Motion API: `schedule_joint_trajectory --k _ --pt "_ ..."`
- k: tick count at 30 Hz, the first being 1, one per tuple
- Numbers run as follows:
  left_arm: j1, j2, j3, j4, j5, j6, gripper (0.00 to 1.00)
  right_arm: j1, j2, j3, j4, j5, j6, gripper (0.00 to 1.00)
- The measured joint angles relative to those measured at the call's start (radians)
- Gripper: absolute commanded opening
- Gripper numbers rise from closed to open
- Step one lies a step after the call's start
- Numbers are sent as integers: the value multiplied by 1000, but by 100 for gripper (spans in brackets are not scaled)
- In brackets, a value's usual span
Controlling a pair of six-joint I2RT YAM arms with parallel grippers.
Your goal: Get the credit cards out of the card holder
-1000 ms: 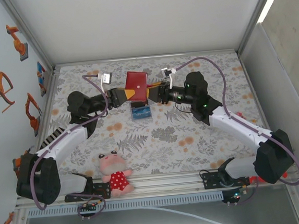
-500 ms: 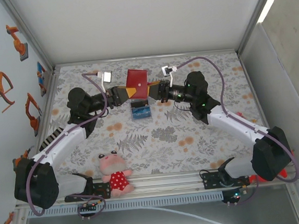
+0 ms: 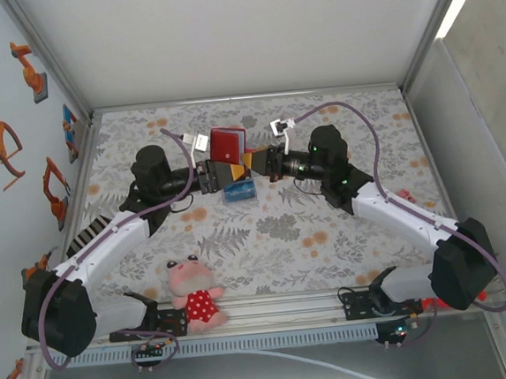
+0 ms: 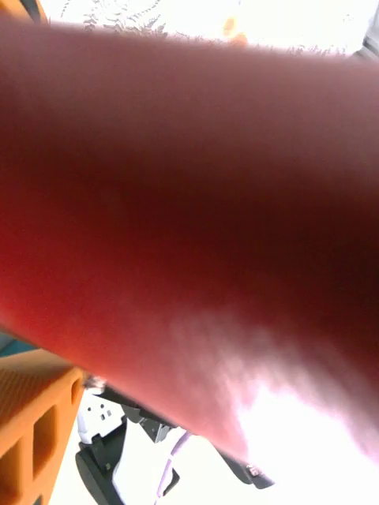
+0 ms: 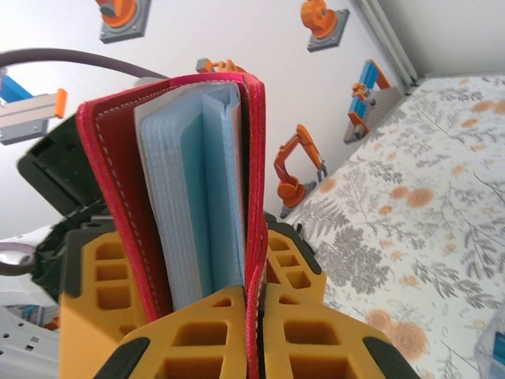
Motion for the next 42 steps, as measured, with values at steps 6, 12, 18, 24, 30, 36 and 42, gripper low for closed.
schedule_joint_trajectory --k 6,12,18,24,30,36,42 --pt "-37 2 0 -74 -77 58 79 11 -32 -58 -65 59 -11 0" --pt "-90 4 0 -126 -184 111 97 14 -71 -87 -136 111 -12 0" --pt "-119 4 -13 -138 -298 135 97 20 -113 -116 -206 157 -18 0" --pt "-167 4 -39 -141 -399 149 97 26 -132 -119 -279 189 -20 0" --pt "-196 4 -56 -148 -475 167 97 37 -148 -119 -377 227 -22 0" --pt "-202 4 -79 -148 -519 171 97 45 -167 -119 -462 270 -19 0" --pt "-213 4 -116 -148 -553 170 97 53 -166 -118 -547 301 -10 0"
